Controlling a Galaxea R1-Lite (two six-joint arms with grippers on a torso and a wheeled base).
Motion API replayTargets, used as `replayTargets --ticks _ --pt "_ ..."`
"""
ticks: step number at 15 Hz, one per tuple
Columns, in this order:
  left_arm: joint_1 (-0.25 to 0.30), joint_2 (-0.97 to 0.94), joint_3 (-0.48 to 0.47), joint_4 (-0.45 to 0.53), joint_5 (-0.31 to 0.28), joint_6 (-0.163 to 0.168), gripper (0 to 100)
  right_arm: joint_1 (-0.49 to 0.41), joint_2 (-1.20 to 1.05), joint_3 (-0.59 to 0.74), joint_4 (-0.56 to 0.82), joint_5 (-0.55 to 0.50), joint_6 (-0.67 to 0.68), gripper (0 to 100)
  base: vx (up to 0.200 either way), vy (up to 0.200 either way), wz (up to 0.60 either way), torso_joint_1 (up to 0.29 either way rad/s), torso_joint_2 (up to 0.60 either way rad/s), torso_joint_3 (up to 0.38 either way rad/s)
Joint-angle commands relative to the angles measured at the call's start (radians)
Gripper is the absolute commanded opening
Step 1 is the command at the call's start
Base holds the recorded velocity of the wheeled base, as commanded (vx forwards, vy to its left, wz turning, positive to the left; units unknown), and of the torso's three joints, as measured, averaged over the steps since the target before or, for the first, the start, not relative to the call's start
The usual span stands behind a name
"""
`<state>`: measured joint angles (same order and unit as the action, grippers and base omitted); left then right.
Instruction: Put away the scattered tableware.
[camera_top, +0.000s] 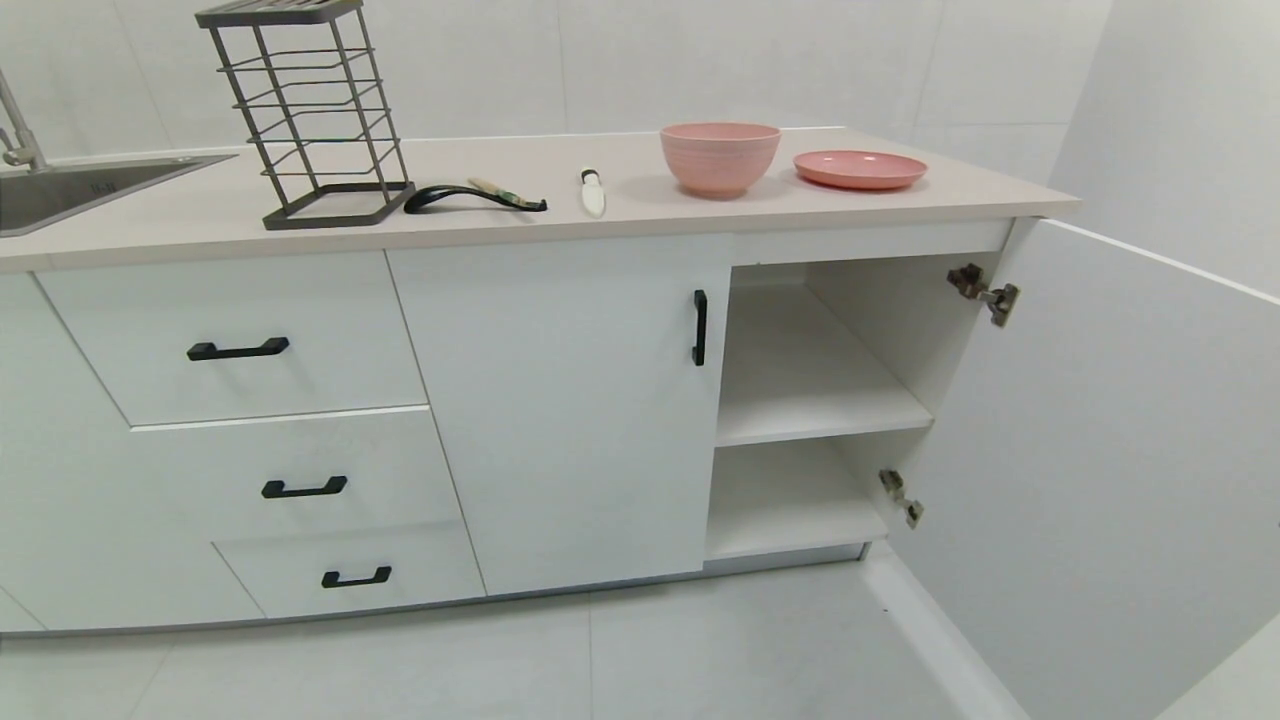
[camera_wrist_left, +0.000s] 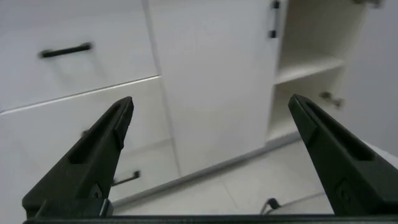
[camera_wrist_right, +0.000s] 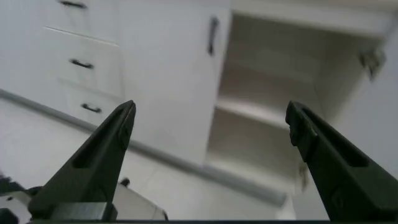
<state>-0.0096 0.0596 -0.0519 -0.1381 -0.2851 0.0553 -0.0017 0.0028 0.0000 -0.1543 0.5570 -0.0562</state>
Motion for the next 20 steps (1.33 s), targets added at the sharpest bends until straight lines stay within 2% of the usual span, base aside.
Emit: replayTargets --ticks 1,3,4,5,6,8,9,10,11,13,14,15,20 --pt "0.008 -0.06 0.05 0.058 0.09 0.009 100 0.0 -0.001 0.0 0.091 -0.109 0.015 100 0.0 0.0 0.0 0.0 0.0 0.0" --pt "0.008 -0.06 0.05 0.077 0.193 0.008 100 0.0 -0.001 0.0 0.093 -0.157 0.016 100 0.0 0.0 0.0 0.0 0.0 0.0" --pt "0.008 -0.06 0.05 0.077 0.231 0.009 100 0.0 -0.001 0.0 0.094 -0.239 0.022 100 0.0 0.0 0.0 0.0 0.0 0.0" --pt "0.008 -0.06 0.05 0.077 0.231 0.009 100 0.0 -0.001 0.0 0.094 -0.239 0.022 100 0.0 0.0 0.0 0.0 0.0 0.0" --pt "0.008 -0.06 0.05 0.078 0.245 0.011 100 0.0 -0.001 0.0 0.096 -0.396 0.033 100 0.0 0.0 0.0 0.0 0.0 0.0" --pt "0.01 -0.06 0.05 0.035 0.261 0.055 100 0.0 -0.001 0.0 0.102 -0.468 0.045 100 0.0 0.0 0.0 0.0 0.0 0.0" --pt "0.01 -0.06 0.05 0.003 0.279 0.058 100 0.0 0.0 -0.002 0.17 -0.537 0.044 100 0.0 0.0 0.0 0.0 0.0 0.0" --pt "0.01 -0.06 0.052 0.018 0.285 0.06 100 0.0 -0.001 -0.006 0.182 -0.555 0.05 100 0.0 0.0 0.0 0.0 0.0 0.0" --pt "0.008 -0.06 0.047 0.1 0.276 0.041 100 0.0 -0.001 -0.003 0.16 -0.557 0.052 100 0.0 0.0 0.0 0.0 0.0 0.0" --pt "0.008 -0.06 0.052 0.137 0.219 0.015 100 0.002 -0.001 -0.002 0.159 -0.551 0.056 100 0.0 0.0 0.0 0.0 0.0 0.0" --pt "0.008 -0.06 0.052 0.14 0.211 -0.031 100 0.002 -0.001 -0.002 0.159 -0.551 0.055 100 0.0 0.0 0.0 0.0 0.0 0.0" --pt "0.008 -0.06 0.052 0.138 0.207 -0.025 100 0.002 -0.001 -0.002 0.159 -0.551 0.055 100 0.0 0.0 0.0 0.0 0.0 0.0" --pt "0.008 -0.06 0.052 0.14 0.213 -0.035 100 0.0 -0.001 -0.002 0.159 -0.551 0.056 100 0.0 0.0 0.0 0.0 0.0 0.0"
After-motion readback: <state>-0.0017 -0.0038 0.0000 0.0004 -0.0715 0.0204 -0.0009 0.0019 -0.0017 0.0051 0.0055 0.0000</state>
